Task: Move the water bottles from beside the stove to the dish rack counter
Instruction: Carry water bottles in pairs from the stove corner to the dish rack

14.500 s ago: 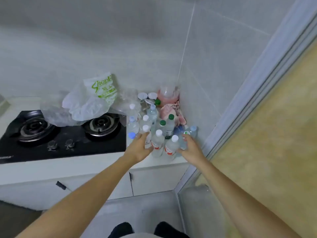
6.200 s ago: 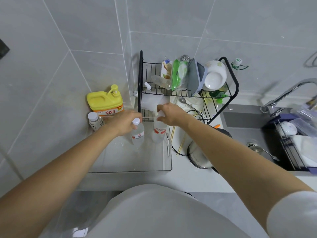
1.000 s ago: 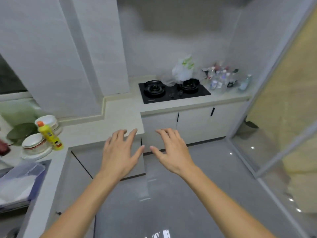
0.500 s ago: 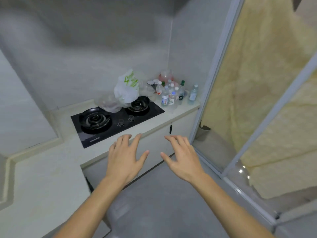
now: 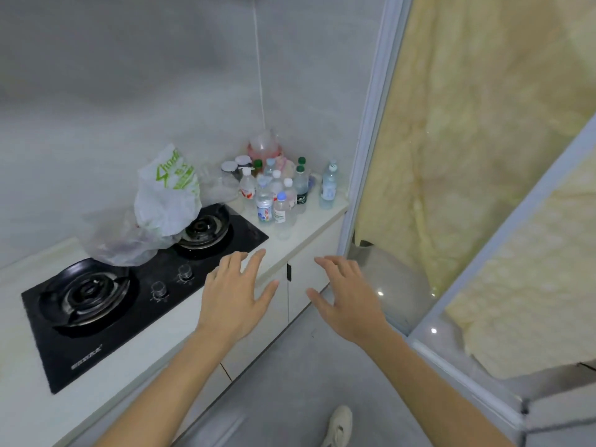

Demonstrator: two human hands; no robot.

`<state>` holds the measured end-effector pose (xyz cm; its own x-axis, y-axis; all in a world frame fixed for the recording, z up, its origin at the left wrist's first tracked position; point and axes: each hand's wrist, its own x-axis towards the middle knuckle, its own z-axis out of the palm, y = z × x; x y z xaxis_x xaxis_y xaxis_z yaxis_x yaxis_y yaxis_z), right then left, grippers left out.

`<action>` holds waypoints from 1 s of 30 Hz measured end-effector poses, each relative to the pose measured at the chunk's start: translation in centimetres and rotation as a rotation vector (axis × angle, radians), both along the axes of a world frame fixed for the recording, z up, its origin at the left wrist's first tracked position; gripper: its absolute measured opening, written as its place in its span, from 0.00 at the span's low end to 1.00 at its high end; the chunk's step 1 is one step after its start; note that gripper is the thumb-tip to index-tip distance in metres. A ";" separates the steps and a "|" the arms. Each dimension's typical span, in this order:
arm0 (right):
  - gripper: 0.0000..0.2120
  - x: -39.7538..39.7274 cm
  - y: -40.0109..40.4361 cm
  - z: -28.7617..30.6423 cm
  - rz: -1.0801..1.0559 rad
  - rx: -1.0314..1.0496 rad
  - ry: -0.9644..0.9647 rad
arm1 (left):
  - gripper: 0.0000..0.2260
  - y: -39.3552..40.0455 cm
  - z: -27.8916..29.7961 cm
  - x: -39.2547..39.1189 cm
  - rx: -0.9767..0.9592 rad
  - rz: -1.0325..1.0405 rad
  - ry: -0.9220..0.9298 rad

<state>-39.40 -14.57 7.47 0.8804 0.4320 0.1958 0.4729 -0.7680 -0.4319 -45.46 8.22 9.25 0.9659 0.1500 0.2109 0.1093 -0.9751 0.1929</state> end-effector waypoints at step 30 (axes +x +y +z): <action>0.31 51.5 10.1 -8.9 0.382 -0.108 0.387 | 0.32 3.6 -11.1 41.1 -0.503 0.396 0.243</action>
<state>12.11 -4.44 -1.44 0.6563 0.7341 -0.1741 0.5485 -0.6227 -0.5579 -4.39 11.79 -1.83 0.8293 0.5246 -0.1926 0.5365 -0.6508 0.5373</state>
